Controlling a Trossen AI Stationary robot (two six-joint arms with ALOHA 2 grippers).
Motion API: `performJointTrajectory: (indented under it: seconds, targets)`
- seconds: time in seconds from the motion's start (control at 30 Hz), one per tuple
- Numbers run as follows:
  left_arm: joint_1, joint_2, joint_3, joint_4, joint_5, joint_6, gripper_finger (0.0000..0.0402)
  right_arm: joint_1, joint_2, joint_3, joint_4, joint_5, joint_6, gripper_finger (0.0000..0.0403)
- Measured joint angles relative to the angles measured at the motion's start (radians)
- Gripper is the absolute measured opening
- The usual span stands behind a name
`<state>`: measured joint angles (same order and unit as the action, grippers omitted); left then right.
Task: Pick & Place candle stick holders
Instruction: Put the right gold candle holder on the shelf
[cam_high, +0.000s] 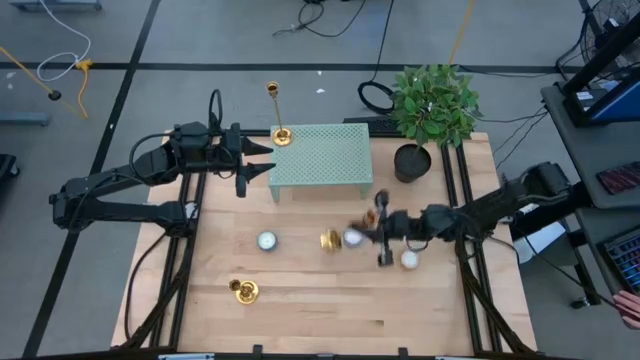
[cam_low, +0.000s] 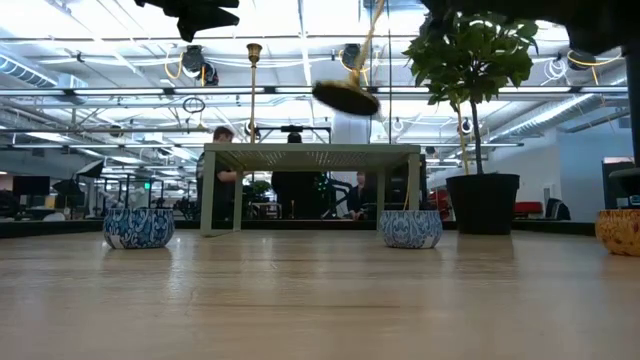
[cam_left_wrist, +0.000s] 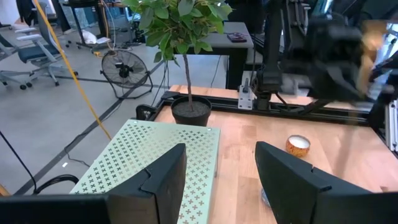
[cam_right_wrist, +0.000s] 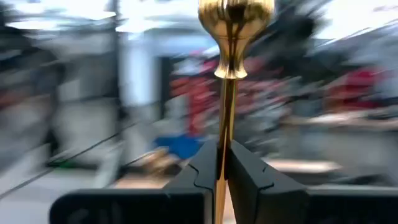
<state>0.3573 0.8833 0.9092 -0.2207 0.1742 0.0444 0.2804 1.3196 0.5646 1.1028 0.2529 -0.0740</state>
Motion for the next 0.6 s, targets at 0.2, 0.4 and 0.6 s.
performJointTrajectory:
  seconds: [0.2, 0.4, 0.6]
  targets:
    - [0.000, 0.000, 0.000, 0.000, 0.000, 0.003, 0.0200, -0.066, -0.062, 0.104, -0.087, 0.261, -0.214, 0.0010]
    - [0.000, 0.000, 0.000, 0.000, 0.000, 0.003, 0.0200, -0.217, -0.062, 0.274, -0.327, 0.352, -0.250, 0.0010]
    - [0.000, 0.000, 0.000, 0.000, 0.000, 0.003, 0.0200, -0.397, -0.053, 0.356, -0.411, 0.350, -0.198, 0.0010]
